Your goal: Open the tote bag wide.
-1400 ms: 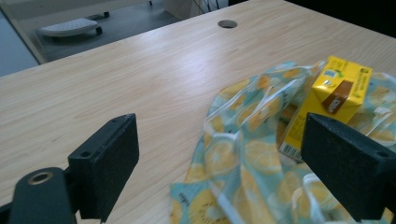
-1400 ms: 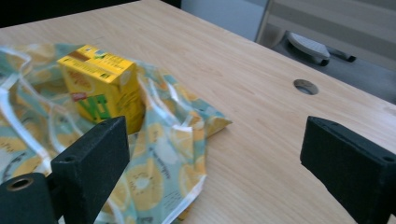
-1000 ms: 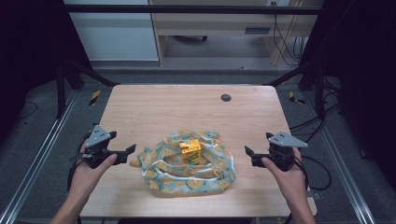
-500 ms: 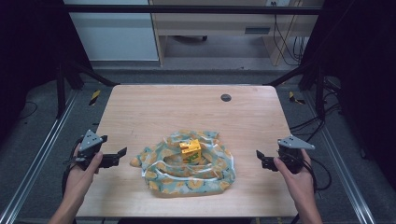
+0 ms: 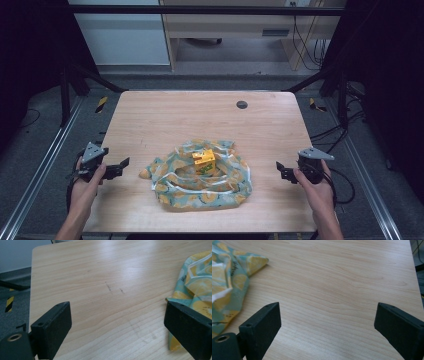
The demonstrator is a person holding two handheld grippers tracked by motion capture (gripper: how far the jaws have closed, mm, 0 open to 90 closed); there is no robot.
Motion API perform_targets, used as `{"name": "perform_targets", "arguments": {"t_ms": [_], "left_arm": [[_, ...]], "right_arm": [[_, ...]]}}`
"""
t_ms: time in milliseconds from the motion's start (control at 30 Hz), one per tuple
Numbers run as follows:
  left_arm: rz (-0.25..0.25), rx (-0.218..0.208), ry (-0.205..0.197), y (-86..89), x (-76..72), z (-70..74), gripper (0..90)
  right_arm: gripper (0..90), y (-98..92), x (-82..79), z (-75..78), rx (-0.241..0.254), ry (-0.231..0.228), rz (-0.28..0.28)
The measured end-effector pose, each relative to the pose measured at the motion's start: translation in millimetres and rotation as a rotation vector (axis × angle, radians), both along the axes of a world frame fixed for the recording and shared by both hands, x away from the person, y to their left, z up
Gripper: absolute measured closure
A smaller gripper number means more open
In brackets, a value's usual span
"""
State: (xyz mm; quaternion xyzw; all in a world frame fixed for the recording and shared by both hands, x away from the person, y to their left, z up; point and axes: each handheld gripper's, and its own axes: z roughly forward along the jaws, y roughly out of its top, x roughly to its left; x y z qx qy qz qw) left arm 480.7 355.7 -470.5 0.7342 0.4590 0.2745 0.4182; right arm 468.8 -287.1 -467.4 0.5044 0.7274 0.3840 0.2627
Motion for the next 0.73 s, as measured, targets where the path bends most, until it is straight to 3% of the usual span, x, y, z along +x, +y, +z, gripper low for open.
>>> {"name": "perform_targets", "arguments": {"t_ms": [133,267,333,533,667,733], "left_arm": [[0.017,-0.025,0.013,7.7,-3.2,-8.9,7.2],[0.022,-0.011,0.016,10.0,-7.8,-9.5,7.2],[0.015,0.009,0.023,10.8,-11.7,-8.5,7.2],[0.007,-0.014,0.044,9.7,-27.2,-4.3,7.0],[-0.003,0.029,0.039,5.4,-28.6,-4.2,6.5],[-0.011,0.002,0.058,3.9,-27.3,-3.4,6.5]], "right_arm": [[8.3,2.1,-1.9,-12.9,-0.026,-0.027,-0.023],[8.4,3.6,-7.7,-19.0,-0.029,-0.024,-0.017],[8.4,2.9,-13.1,-21.6,-0.011,-0.029,-0.016],[8.4,1.4,-25.0,-22.2,0.016,-0.042,-0.015],[8.5,4.6,-26.4,-21.7,-0.026,-0.047,-0.022],[8.5,4.7,-25.7,-19.7,-0.04,-0.065,-0.04]]}}
